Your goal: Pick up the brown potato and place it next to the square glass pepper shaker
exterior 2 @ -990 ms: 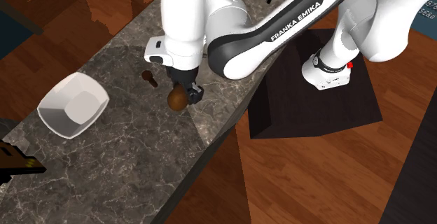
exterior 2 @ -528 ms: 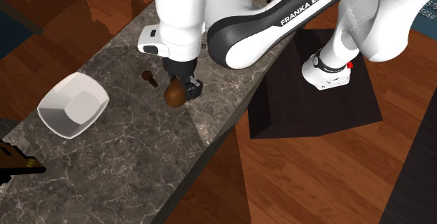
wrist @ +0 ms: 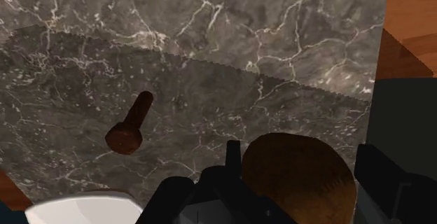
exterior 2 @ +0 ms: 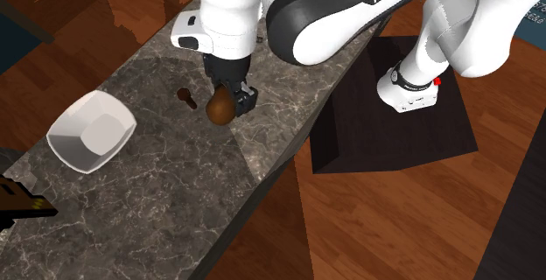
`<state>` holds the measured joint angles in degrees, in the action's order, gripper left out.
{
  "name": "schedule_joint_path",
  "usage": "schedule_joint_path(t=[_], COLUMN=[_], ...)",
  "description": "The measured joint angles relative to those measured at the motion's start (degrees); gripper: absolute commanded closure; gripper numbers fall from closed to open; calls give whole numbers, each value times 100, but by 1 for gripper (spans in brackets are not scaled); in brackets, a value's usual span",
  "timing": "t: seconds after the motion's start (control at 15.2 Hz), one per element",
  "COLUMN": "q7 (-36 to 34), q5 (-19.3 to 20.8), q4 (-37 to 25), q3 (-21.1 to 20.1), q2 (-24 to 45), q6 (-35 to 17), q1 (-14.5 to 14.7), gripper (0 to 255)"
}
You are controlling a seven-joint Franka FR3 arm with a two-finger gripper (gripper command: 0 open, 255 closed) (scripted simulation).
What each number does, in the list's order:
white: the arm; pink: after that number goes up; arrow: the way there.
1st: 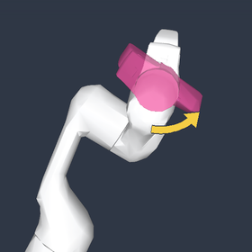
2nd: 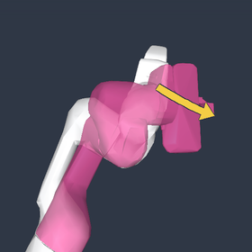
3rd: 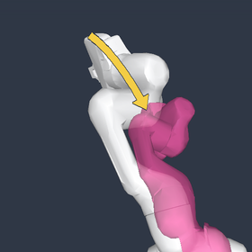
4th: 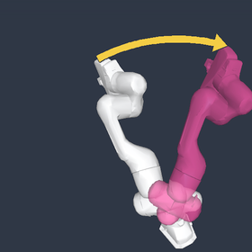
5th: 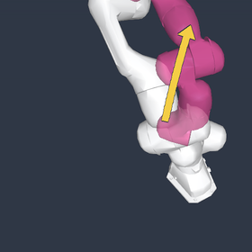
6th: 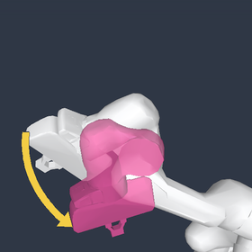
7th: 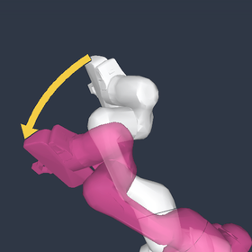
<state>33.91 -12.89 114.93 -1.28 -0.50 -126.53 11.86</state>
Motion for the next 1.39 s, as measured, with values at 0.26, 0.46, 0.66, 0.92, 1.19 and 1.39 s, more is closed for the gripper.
schedule_joint_path(t=[0.26, 0.46, 0.66, 0.92, 1.19, 1.39], q7=[341, 611, 889, 1282, 1627, 1873], q5=[-76, -95, -65, 50, 245, 425], q4=[718, 1307, 1811, 2388, 2846, 3151], q3=[155, 308, 492, 783, 1073, 1287], q2=[-627, -1193, -1722, -2386, -3047, -3519], q6=[-28, 3, 85, 254, 527, 744], q1=[-136, -248, -378, -591, -838, -1047], gripper=[255, 255, 255, 255, 255, 255])
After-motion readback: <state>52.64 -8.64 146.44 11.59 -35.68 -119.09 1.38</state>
